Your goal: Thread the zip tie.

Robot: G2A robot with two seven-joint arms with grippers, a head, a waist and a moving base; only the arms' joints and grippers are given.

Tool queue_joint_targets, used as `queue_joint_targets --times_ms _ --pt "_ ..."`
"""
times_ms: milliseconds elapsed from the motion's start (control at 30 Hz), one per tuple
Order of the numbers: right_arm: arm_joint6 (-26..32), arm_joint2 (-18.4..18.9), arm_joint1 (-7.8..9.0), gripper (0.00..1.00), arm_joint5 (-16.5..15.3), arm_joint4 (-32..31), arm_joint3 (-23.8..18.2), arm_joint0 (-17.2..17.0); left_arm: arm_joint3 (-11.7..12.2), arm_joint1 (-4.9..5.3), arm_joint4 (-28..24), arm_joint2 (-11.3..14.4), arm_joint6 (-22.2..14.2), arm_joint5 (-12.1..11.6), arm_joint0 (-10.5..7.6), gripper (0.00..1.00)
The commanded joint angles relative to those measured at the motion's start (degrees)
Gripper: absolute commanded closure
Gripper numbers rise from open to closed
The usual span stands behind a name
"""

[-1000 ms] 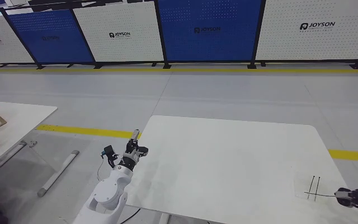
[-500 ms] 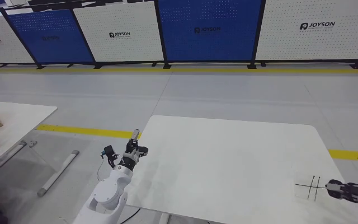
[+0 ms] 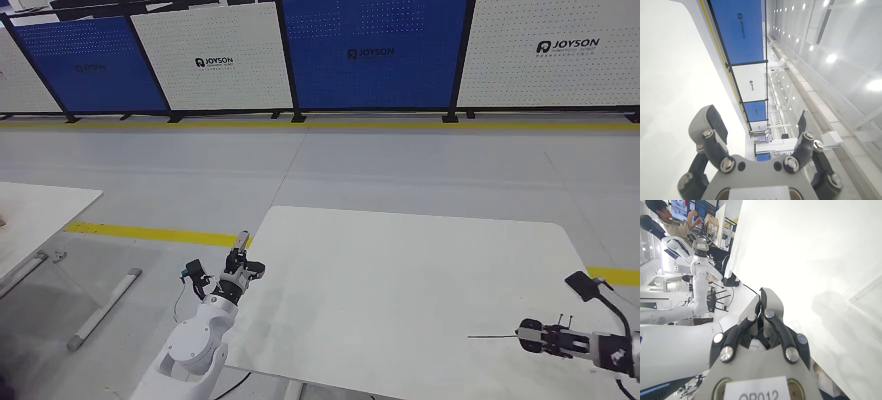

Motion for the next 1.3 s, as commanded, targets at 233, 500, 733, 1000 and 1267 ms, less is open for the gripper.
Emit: queue_joint_targets --times_ms 233,500,733,1000,1267 --pt "-0.03 0.12 0.01 1.0 -0.04 0.04 -0.02 -0.06 0.0 0.0 0.0 0.0 0.0 0.0 0.0 0.0" --pt "-3.16 -3.56 -1.5 1.0 -8.25 5.65 0.34 -0.78 0.0 0.0 0.0 0.0 0.0 0.0 0.0 0.0" --pt "-5.69 -8.98 -3.57 1.0 -9.62 8.36 -0.38 1.7 0.0 0.0 0.0 0.0 0.0 0.0 0.0 0.0" --pt "-6.75 -11.52 -4.34 1.0 -9.35 7.41 0.44 3.22 0.0 0.0 0.0 0.0 0.0 0.0 0.0 0.0" --pt "-8.46 -11.55 -4.49 1.0 -9.2 7.1 0.04 3.1 0.0 0.0 0.0 0.0 0.0 0.0 0.0 0.0"
